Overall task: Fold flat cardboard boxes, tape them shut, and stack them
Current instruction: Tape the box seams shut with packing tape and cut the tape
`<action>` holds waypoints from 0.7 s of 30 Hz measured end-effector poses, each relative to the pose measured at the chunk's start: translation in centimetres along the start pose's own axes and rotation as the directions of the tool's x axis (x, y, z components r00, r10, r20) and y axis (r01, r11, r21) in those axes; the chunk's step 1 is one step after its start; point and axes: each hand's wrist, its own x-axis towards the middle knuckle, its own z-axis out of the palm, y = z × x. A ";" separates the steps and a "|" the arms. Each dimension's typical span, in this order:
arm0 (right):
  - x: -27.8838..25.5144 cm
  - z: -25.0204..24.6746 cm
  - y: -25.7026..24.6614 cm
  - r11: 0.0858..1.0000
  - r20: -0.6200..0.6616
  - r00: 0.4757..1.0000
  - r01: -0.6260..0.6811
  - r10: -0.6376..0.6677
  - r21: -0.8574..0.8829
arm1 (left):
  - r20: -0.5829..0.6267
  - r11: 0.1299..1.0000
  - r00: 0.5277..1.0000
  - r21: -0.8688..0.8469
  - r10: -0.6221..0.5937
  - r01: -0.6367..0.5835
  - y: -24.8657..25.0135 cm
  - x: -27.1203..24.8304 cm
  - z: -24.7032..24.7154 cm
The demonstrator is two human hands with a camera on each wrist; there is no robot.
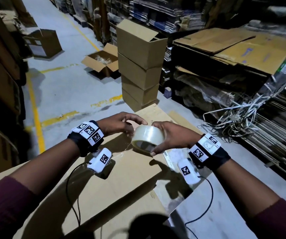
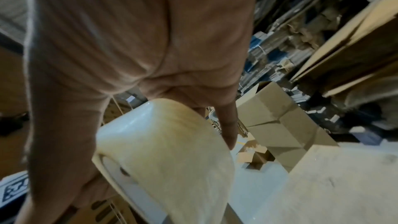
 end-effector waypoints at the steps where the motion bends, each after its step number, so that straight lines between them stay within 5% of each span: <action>1: -0.4 0.2 0.0 0.998 0.001 1.000 0.002 -0.002 0.064 | -0.036 0.999 0.999 -0.038 0.009 -0.010 0.1 0.0 -0.2; 6: -1.2 1.4 0.8 0.986 -0.096 0.995 0.045 -0.030 0.163 | -0.241 0.972 0.962 -0.221 -0.131 0.077 0.7 -0.3 -0.5; 11: -1.3 1.9 1.1 0.985 -0.134 0.990 0.070 -0.049 0.158 | -0.132 0.957 0.955 -0.156 -0.265 0.244 1.7 -0.5 -1.2; 16: -1.7 1.4 0.7 0.991 -0.112 0.992 0.075 -0.062 0.111 | -0.054 0.940 0.951 0.141 -0.306 0.310 3.0 -0.7 -1.8; 21: -1.7 1.3 1.1 0.972 -0.203 0.978 0.100 -0.056 0.213 | -0.161 0.955 0.943 -0.104 -0.293 0.279 1.8 -0.4 -2.0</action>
